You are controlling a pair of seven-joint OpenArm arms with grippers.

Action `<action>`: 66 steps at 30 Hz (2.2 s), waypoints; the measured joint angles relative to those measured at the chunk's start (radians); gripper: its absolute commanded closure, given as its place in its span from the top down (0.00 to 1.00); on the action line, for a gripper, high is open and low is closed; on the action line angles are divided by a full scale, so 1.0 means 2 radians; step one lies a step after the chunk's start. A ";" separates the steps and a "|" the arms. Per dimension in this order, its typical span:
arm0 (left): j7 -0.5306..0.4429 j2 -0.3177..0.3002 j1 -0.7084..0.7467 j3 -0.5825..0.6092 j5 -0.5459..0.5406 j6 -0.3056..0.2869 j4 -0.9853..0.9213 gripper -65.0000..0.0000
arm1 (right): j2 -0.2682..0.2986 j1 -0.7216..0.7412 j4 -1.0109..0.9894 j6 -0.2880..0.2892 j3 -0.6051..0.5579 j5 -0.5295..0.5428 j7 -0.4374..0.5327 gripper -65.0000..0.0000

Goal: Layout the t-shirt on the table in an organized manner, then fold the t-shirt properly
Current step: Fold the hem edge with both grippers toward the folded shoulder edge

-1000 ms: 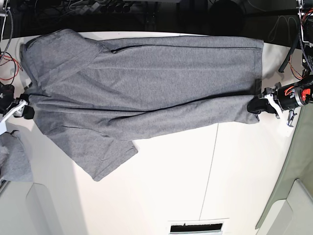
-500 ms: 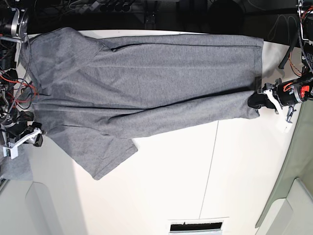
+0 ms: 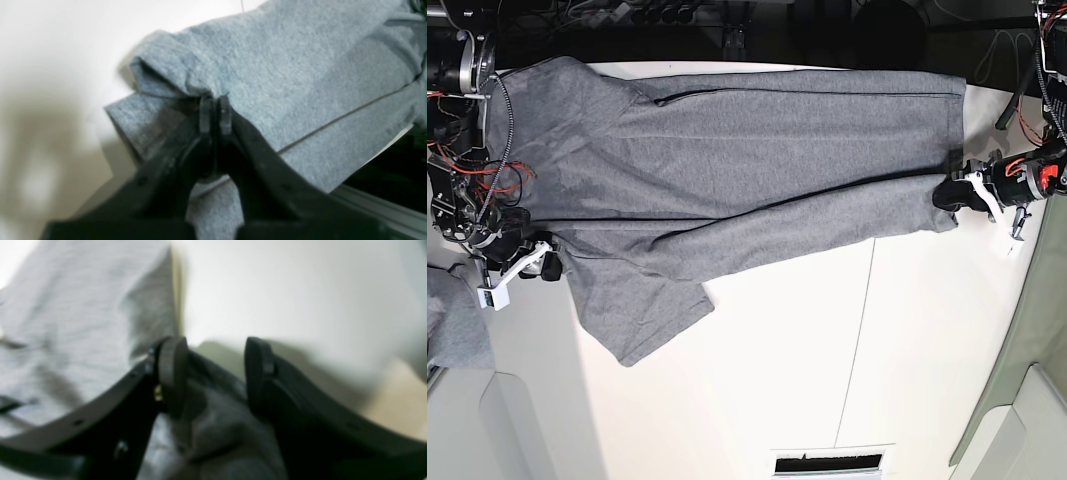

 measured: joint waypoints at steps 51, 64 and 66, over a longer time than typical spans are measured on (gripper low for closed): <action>0.059 -0.079 0.100 0.002 -0.096 0.000 0.157 0.00 | 0.017 -0.145 0.310 -0.014 0.125 0.102 -0.121 0.48; 0.059 -0.079 0.100 0.002 -0.096 0.000 0.157 0.00 | -0.010 -0.007 0.051 -0.024 -0.035 0.015 -0.028 0.48; 0.058 -0.079 0.100 0.002 -0.096 0.000 0.157 0.00 | -0.021 -0.012 0.049 -0.023 -0.055 0.013 -0.015 0.43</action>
